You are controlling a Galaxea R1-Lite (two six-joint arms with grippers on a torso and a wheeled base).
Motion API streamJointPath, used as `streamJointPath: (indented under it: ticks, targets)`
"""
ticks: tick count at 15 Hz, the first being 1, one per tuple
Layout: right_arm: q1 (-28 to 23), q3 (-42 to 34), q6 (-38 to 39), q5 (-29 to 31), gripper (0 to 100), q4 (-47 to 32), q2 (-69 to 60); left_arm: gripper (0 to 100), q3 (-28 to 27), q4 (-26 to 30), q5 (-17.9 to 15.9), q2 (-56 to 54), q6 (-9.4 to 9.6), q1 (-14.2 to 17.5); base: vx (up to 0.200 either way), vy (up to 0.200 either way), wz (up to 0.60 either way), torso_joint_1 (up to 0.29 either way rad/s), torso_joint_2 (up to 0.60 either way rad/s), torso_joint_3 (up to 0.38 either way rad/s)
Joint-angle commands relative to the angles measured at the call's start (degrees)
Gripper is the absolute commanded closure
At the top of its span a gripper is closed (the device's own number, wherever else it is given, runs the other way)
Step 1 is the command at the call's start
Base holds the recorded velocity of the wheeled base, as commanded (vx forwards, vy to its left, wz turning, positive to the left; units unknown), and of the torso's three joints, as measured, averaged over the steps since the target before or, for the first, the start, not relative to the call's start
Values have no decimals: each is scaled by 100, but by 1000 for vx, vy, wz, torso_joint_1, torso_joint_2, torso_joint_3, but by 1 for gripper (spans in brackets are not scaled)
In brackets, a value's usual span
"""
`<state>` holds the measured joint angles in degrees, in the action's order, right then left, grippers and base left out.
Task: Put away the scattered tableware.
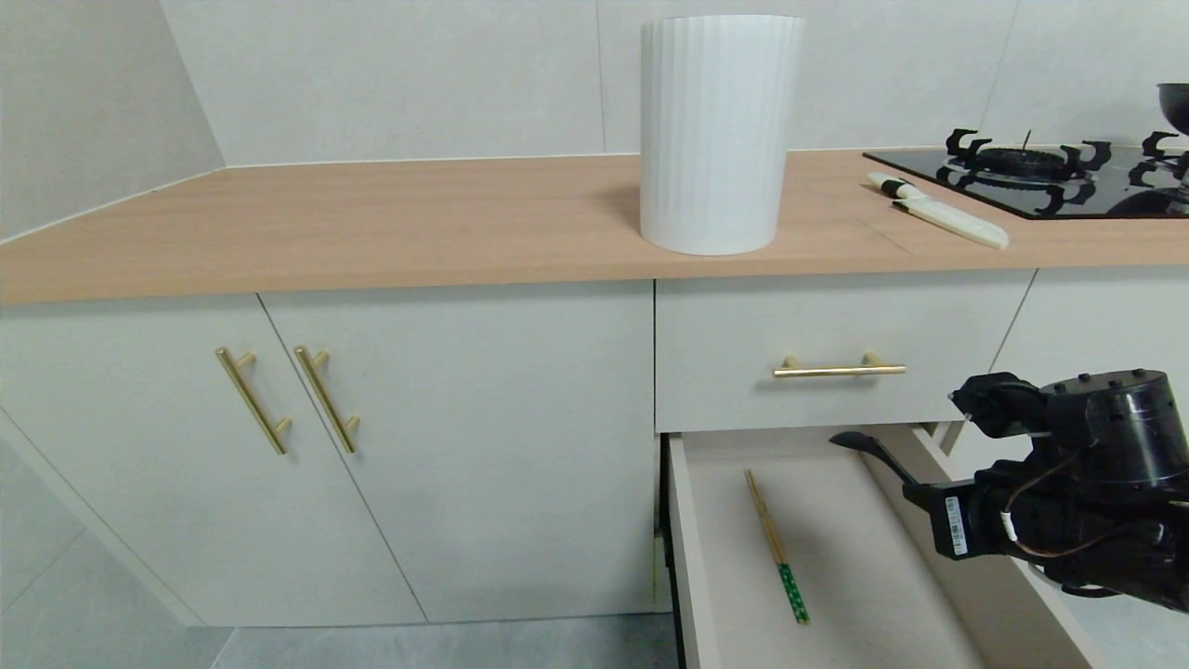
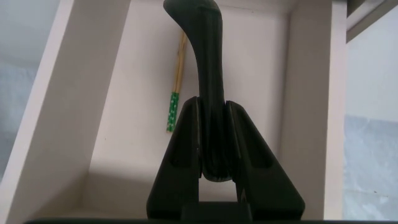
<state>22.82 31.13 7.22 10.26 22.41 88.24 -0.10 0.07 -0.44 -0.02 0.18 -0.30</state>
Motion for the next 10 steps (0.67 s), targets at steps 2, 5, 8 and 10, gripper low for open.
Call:
streamJointPath:
  ticks: [2, 5, 8, 10]
  targets:
    - [3, 7, 8, 2, 100, 9, 133, 0, 1, 1, 0, 2, -1, -5, 0, 0, 0, 0, 0, 0]
    - [3, 24, 17, 11, 100, 159, 546, 0, 1, 1, 0, 2, -1, -5, 0, 0, 0, 0, 0, 0]
    - [-23, 42, 61, 55, 100, 616, 1266, 0, 1, 1, 0, 2, -1, -5, 0, 0, 0, 0, 0, 0]
    - [-32, 59, 254, 99, 100, 959, 1917, 0, 1, 1, 0, 2, -1, 4, 0, 0, 0, 0, 0, 0]
